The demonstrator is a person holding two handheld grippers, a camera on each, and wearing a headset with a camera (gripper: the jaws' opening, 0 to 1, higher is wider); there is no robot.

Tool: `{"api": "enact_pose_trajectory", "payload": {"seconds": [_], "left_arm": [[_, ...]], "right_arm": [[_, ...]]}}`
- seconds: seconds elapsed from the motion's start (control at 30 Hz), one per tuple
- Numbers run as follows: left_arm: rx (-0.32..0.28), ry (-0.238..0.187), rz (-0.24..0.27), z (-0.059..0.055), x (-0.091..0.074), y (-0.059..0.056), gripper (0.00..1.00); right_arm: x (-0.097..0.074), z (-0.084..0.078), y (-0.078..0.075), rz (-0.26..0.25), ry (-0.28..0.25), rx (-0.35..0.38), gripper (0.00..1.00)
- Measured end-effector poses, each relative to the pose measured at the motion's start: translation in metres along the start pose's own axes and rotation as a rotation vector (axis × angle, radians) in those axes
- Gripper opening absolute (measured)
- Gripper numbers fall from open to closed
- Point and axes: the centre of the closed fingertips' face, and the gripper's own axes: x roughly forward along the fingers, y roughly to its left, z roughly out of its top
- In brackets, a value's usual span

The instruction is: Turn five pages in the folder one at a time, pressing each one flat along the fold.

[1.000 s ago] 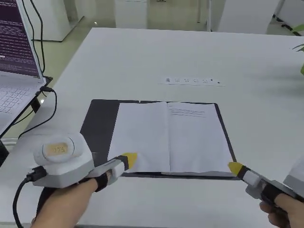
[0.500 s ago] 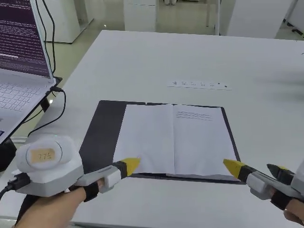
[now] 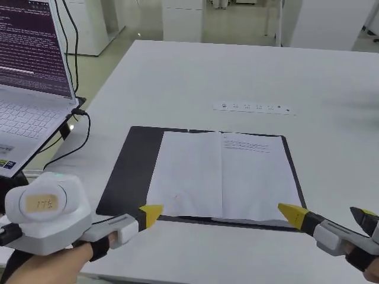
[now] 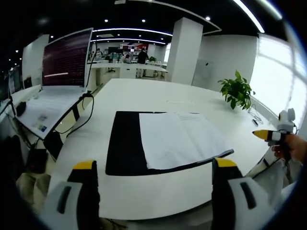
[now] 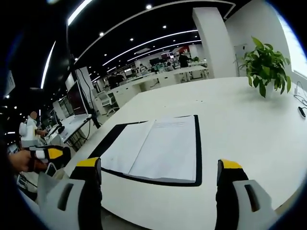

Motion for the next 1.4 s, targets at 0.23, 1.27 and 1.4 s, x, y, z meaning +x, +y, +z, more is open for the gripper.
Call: {"api": "enact_pose_trajectory", "payload": {"seconds": [0.23, 1.27, 1.4], "left_arm": [[0.027, -0.01, 0.002, 0.007, 0.003, -0.003, 0.99], [0.225, 0.088, -0.324, -0.003, 0.144, -0.166, 0.81], [0.244, 0.1, -0.351, -0.014, 0.158, -0.188, 0.8]], "right_arm": [[0.002, -0.002, -0.003, 0.005, 0.003, 0.03, 0.99], [0.006, 0.006, -0.008, -0.009, -0.079, 0.206, 0.92], [0.005, 0.005, -0.011, -0.017, -0.077, 0.206, 0.91]]}}
